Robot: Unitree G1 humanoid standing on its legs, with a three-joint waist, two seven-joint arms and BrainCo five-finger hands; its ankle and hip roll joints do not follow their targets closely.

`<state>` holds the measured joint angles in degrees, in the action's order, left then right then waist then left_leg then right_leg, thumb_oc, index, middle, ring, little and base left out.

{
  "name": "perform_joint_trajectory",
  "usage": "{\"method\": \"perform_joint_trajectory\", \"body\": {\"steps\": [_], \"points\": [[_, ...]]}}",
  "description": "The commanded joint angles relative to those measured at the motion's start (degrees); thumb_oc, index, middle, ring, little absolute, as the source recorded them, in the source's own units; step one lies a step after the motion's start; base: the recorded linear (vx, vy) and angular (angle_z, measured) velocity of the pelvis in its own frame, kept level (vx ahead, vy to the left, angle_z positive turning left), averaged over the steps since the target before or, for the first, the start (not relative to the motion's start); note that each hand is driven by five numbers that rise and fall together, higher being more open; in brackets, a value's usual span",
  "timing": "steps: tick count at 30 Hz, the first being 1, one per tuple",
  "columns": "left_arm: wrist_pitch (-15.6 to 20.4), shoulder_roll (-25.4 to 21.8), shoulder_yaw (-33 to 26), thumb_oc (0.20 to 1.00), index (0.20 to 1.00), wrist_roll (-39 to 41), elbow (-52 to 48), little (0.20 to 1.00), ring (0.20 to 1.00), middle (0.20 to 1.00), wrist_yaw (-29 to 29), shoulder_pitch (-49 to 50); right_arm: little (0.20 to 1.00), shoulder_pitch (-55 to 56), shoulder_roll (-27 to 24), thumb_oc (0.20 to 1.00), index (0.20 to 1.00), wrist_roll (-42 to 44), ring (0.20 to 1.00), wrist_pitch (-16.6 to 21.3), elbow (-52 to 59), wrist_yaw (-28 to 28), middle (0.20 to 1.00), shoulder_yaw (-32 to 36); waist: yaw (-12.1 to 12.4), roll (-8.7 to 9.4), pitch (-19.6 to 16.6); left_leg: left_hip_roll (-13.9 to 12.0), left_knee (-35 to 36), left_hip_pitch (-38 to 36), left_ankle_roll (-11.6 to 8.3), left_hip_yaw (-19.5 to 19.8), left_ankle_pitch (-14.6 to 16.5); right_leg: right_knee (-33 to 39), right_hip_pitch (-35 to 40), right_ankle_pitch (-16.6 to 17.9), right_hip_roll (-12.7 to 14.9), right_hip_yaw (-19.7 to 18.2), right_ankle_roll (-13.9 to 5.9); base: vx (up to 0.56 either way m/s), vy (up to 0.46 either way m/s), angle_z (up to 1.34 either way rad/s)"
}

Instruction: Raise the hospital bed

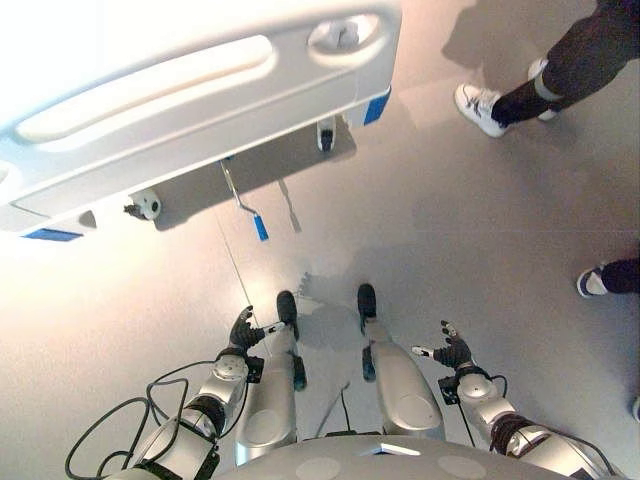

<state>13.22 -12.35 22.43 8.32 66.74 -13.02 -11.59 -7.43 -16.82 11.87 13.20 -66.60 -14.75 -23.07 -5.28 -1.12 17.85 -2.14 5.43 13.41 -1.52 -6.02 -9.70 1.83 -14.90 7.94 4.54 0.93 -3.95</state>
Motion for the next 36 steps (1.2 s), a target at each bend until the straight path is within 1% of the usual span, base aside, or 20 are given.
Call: {"method": "perform_joint_trajectory", "body": {"steps": [1, 3, 5, 10, 12, 14, 15, 18, 19, 20, 22, 23, 24, 26, 27, 28, 30, 36], "points": [[0.6, 0.3, -1.0, 1.000, 1.000, -2.3, 2.0, 1.000, 1.000, 1.000, -1.2, -1.9, 1.000, 0.9, -0.5, 1.000, 1.000, -0.7, 1.000, -0.4, -0.1, 0.1, 1.000, 0.5, 1.0, 1.61, 0.9, 4.1, -0.4, -4.9, 0.49, 2.1, 5.4, -6.4, -3.0, -0.9, 0.5, -0.7, -3.02, 0.07, -0.013, 0.05], [0.3, 0.6, -0.9, 1.000, 1.000, -2.6, 2.7, 1.000, 1.000, 1.000, -0.5, -1.4, 1.000, 1.3, -0.3, 1.000, 1.000, -1.2, 1.000, -0.7, -0.9, 0.1, 1.000, 0.6, 1.0, 1.39, 0.4, 4.0, -0.4, -5.4, 0.45, 2.1, 5.4, -6.7, -2.5, -1.1, 0.5, -0.5, -2.94, 0.05, -0.005, 0.08], [0.2, 0.8, -0.5, 1.000, 1.000, -3.9, 3.1, 1.000, 1.000, 1.000, -0.5, -1.2, 1.000, 1.3, -0.1, 1.000, 1.000, -1.8, 1.000, -1.1, -2.4, 0.3, 1.000, 0.9, 1.2, 1.10, -0.6, 3.9, -0.4, -5.9, 0.43, 2.1, 5.6, -6.5, -1.8, -1.5, 0.4, -0.2, -2.79, 0.05, -0.010, 0.09], [-0.7, 1.5, 0.3, 1.000, 1.000, -5.0, 4.0, 1.000, 1.000, 1.000, 2.0, -0.2, 1.000, 1.3, 0.2, 1.000, 1.000, -3.6, 1.000, -2.3, -5.1, 0.9, 1.000, 1.2, 1.2, 0.43, -3.1, 3.7, -0.4, -7.7, 0.35, 2.6, 5.9, -6.8, 0.3, -2.2, 0.2, 0.3, -2.69, 0.08, -0.019, 0.04], [-1.2, 1.9, 1.5, 1.000, 1.000, -7.6, 4.2, 1.000, 1.000, 1.000, 2.6, 0.2, 1.000, 1.0, 0.4, 1.000, 1.000, -5.4, 1.000, -3.1, -6.6, 1.5, 1.000, 0.9, 1.2, 0.17, -4.4, 3.5, -0.4, -8.6, 0.31, 2.8, 6.1, -7.1, 1.2, -2.8, 0.1, 0.6, -2.68, 0.10, -0.032, 0.02], [-1.2, 2.1, 1.9, 1.000, 1.000, -8.0, 4.2, 1.000, 1.000, 1.000, 3.0, 0.4, 1.000, 0.8, 0.4, 1.000, 1.000, -6.1, 1.000, -3.5, -7.1, 1.8, 1.000, 0.7, 1.4, 0.01, -5.0, 3.6, -0.4, -9.2, 0.37, 3.0, 6.1, -7.2, 1.9, -3.0, 0.0, 0.7, -2.64, 0.08, -0.032, 0.04], [-1.3, 2.7, 2.5, 1.000, 1.000, -9.1, 4.4, 1.000, 1.000, 1.000, 3.3, 0.8, 1.000, 0.7, 0.8, 1.000, 1.000, -7.6, 1.000, -4.0, -7.9, 2.4, 1.000, 0.1, 1.5, -0.14, -6.3, 3.4, -0.4, -10.1, 0.36, 3.3, 6.3, -7.4, 2.9, -3.6, -0.1, 1.0, -2.63, 0.09, -0.049, 0.06], [-1.4, 3.0, 2.6, 1.000, 1.000, -9.6, 4.4, 1.000, 1.000, 1.000, 3.6, 1.6, 1.000, 0.4, 1.2, 1.000, 1.000, -8.7, 1.000, -4.3, -7.9, 2.7, 1.000, -0.6, 1.7, -0.22, -7.5, 3.2, -0.4, -11.3, 0.28, 3.6, 6.4, -7.5, 4.2, -4.0, -0.3, 1.3, -2.57, 0.09, -0.050, 0.10], [-1.5, 3.4, 2.3, 1.000, 1.000, -9.6, 4.6, 1.000, 1.000, 1.000, 3.9, 2.3, 1.000, 0.1, 1.7, 1.000, 1.000, -10.5, 1.000, -4.4, -7.4, 3.4, 1.000, -1.9, 2.1, -0.07, -8.8, 3.0, -0.4, -12.2, 0.25, 3.9, 6.6, -7.3, 5.5, -4.4, -0.4, 1.7, -2.50, 0.10, -0.070, 0.09], [-1.5, 3.4, 2.3, 1.000, 1.000, -9.6, 4.6, 1.000, 1.000, 1.000, 3.9, 2.3, 1.000, 0.1, 1.7, 1.000, 1.000, -10.5, 1.000, -4.4, -7.4, 3.4, 1.000, -1.9, 2.1, -0.06, -8.8, 3.0, -0.4, -12.2, 0.25, 3.9, 6.6, -7.3, 5.5, -4.4, -0.4, 1.7, -2.50, 0.10, -0.102, -0.01], [-1.7, 3.9, 1.5, 1.000, 1.000, -9.4, 5.4, 1.000, 1.000, 1.000, 4.4, 3.4, 1.000, -0.2, 2.1, 1.000, 1.000, -12.7, 1.000, -4.7, -7.2, 4.1, 1.000, -3.3, 2.7, 0.13, -10.7, 2.9, -0.4, -13.6, 0.27, 4.2, 6.9, -6.9, 7.3, -4.8, -0.6, 2.1, -2.33, 0.08, -0.074, 0.01], [-1.7, 3.9, 1.5, 1.000, 1.000, -9.4, 5.4, 1.000, 1.000, 1.000, 4.4, 3.4, 1.000, -0.2, 2.1, 1.000, 1.000, -12.7, 1.000, -4.7, -7.2, 4.1, 1.000, -3.3, 2.6, 0.13, -10.7, 2.9, -0.4, -13.7, 0.27, 4.2, 6.9, -6.9, 7.4, -4.9, -0.6, 2.1, -2.33, 0.09, -0.071, 0.03], [-2.0, 4.3, 0.7, 1.000, 1.000, -8.9, 6.1, 1.000, 1.000, 1.000, 5.0, 4.3, 1.000, -0.1, 2.3, 1.000, 1.000, -13.6, 1.000, -5.0, -7.1, 4.5, 1.000, -3.6, 3.1, 0.32, -11.9, 2.8, -0.5, -14.5, 0.24, 4.4, 7.0, -6.4, 8.8, -5.0, -0.6, 2.4, -2.33, 0.09, -0.067, 0.04], [-2.3, 4.5, -0.5, 1.000, 1.000, -8.4, 6.8, 1.000, 1.000, 1.000, 5.1, 4.8, 1.000, 0.3, 2.5, 1.000, 1.000, -13.7, 1.000, -5.2, -7.4, 4.9, 1.000, -3.1, 3.4, 0.46, -13.3, 2.7, -0.5, -15.4, 0.28, 4.7, 7.3, -5.9, 10.1, -5.2, -0.8, 2.6, -2.24, 0.09, -0.068, 0.09], [-2.3, 4.5, -0.5, 1.000, 1.000, -8.4, 6.8, 1.000, 1.000, 1.000, 5.1, 4.9, 1.000, 0.4, 2.5, 1.000, 1.000, -13.7, 1.000, -5.2, -7.4, 4.9, 1.000, -3.1, 3.4, 0.46, -13.3, 2.7, -0.5, -15.5, 0.27, 4.7, 7.3, -5.8, 10.2, -5.2, -0.8, 2.6, -2.24, 0.09, -0.063, 0.08], [-2.8, 4.5, -1.6, 1.000, 1.000, -7.6, 7.4, 1.000, 1.000, 1.000, 5.8, 5.4, 1.000, 1.0, 2.6, 1.000, 1.000, -13.4, 1.000, -5.4, -7.8, 5.4, 1.000, -2.4, 3.5, 0.58, -14.5, 2.6, -0.5, -16.4, 0.25, 4.9, 7.5, -5.5, 11.3, -5.4, -0.9, 3.0, -2.17, 0.07, -0.053, 0.04], [-3.2, 4.3, -2.3, 1.000, 1.000, -7.5, 8.1, 1.000, 1.000, 1.000, 6.8, 5.8, 1.000, 1.5, 2.7, 1.000, 1.000, -13.3, 1.000, -5.7, -8.4, 5.9, 1.000, -1.7, 3.6, 0.71, -15.5, 2.5, -0.5, -17.1, 0.24, 5.0, 7.7, -5.1, 12.4, -5.6, -1.0, 3.1, -2.16, 0.07, -0.057, 0.08], [-3.9, 4.2, -3.7, 1.000, 1.000, -7.6, 9.4, 1.000, 1.000, 1.000, 8.1, 6.7, 1.000, 2.7, 2.9, 1.000, 1.000, -13.3, 1.000, -6.5, -9.7, 6.7, 1.000, -0.1, 3.8, 0.88, -17.5, 2.4, -0.7, -18.3, 0.18, 5.2, 8.0, -4.2, 14.4, -5.9, -1.0, 3.7, -1.95, 0.02, -0.036, 0.06]]}}
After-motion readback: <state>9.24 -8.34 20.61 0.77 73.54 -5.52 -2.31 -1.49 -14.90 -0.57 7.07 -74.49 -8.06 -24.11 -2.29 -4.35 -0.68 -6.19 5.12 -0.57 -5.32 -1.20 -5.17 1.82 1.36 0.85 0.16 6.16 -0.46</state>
